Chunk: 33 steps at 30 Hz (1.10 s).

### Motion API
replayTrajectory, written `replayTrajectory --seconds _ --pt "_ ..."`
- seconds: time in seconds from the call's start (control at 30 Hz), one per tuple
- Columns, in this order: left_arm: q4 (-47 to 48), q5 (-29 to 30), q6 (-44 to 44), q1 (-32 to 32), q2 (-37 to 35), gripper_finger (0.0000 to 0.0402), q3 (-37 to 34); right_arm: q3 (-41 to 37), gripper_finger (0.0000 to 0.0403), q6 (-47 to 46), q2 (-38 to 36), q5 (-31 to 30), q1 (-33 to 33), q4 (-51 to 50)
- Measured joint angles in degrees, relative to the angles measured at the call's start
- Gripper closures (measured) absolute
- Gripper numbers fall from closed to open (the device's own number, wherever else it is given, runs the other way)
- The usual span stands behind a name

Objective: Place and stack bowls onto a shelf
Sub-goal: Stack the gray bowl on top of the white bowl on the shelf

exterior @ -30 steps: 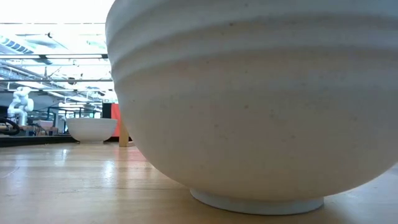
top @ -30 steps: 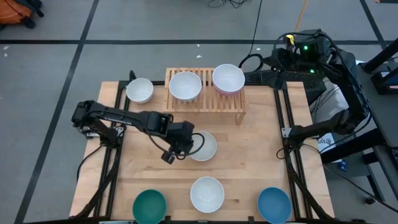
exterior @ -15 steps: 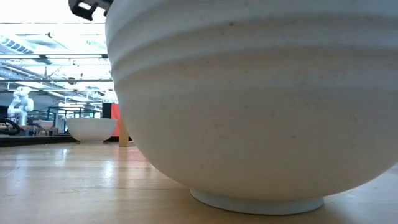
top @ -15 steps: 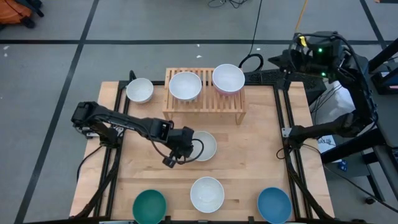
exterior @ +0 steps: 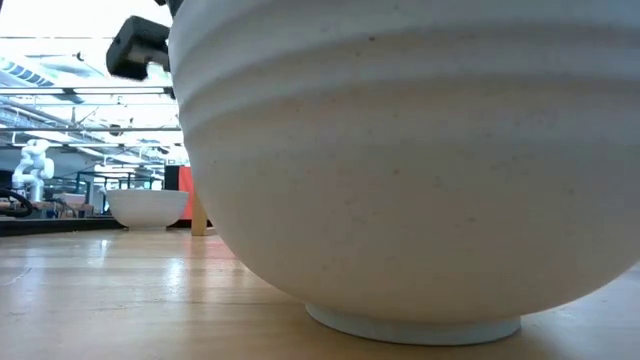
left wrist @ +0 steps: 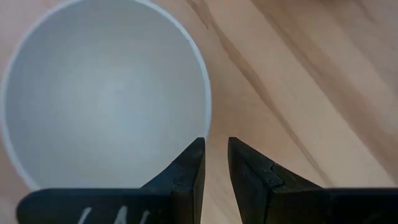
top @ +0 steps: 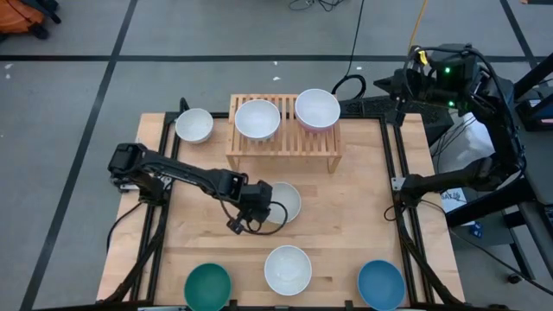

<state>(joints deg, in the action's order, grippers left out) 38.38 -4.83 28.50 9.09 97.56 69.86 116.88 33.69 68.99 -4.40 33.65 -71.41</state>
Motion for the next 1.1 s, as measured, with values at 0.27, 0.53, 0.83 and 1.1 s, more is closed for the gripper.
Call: replayTrajectory --seconds 0.27,0.53,0.83,1.1 --pt "-1.99 0.86 2.04 0.01 2.27 0.0325 0.01 0.0 0.0403 -0.01 0.0 0.0 0.0 0.01" --pt "-2.25 2.41 2.51 -0.01 -0.15 0.0325 1.02 0.0 0.0403 -0.02 0.0 0.02 0.0 0.0" --pt "-0.33 2.28 6.05 -0.01 1.02 0.0325 1.23 0.0 0.0403 -0.02 0.0 0.02 -0.01 0.0" --pt "-2.56 2.41 7.49 -0.85 2.58 0.0325 1.41 0.0 0.0403 -0.01 0.0 0.02 -0.01 0.0"
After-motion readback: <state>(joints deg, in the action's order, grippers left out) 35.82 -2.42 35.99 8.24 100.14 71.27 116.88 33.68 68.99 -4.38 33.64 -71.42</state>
